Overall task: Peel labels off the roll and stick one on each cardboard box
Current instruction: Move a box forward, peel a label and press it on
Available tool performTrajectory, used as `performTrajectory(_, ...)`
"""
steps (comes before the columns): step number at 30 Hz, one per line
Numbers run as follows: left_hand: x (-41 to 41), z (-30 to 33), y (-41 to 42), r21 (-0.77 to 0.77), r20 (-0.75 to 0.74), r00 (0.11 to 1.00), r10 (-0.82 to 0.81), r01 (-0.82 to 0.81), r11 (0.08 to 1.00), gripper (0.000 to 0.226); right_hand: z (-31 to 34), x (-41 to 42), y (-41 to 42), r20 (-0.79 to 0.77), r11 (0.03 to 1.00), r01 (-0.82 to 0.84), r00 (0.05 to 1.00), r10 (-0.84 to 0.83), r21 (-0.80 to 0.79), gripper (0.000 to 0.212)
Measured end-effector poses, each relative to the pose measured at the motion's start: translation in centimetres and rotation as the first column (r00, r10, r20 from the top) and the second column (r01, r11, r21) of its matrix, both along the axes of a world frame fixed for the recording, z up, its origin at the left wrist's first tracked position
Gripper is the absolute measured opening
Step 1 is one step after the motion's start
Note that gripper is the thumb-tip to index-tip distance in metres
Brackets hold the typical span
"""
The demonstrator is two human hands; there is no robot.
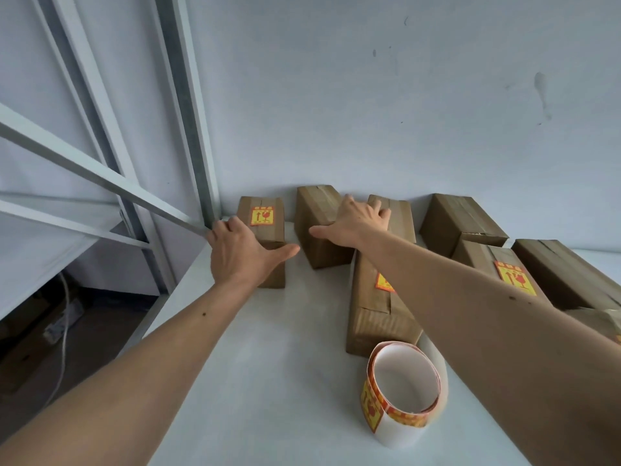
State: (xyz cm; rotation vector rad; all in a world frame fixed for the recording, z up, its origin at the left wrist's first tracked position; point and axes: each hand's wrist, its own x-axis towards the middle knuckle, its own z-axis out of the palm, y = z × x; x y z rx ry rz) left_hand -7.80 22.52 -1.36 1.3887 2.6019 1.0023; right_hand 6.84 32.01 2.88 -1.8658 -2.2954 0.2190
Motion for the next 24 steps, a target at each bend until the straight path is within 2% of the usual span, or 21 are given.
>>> performTrajectory(6,-0.3,-0.6,0.2,-0.013,-0.043,0.999,-0.030,0.029,0.999,0.112,-0.1,-0.6,-0.5,0.056,0.996,-0.028,0.998,0.023,0.090,0.066)
performTrajectory(11,0.0,-0.2,-2.8,-0.026,-0.090,0.995,-0.047,0.045,0.999,0.098,1.2,-0.6,-4.6,0.090,0.993,-0.059,0.995,0.050,0.101,0.075)
performTrajectory(16,0.7,0.7,-7.6,-0.058,-0.162,0.983,-0.082,0.073,0.996,0.082,2.7,0.5,-10.5,0.136,0.991,-0.046,0.990,0.029,0.122,0.060)
performTrajectory(21,1.7,0.6,-13.2,-0.169,-0.210,0.960,-0.186,0.152,0.974,0.064,2.8,1.4,-17.2,0.166,0.988,-0.102,0.983,0.082,0.117,0.070)
performTrajectory(24,2.7,0.4,-15.9,-0.223,-0.204,0.953,-0.223,0.176,0.959,0.056,2.0,2.0,-20.9,0.174,0.983,-0.120,0.980,0.096,0.137,0.087)
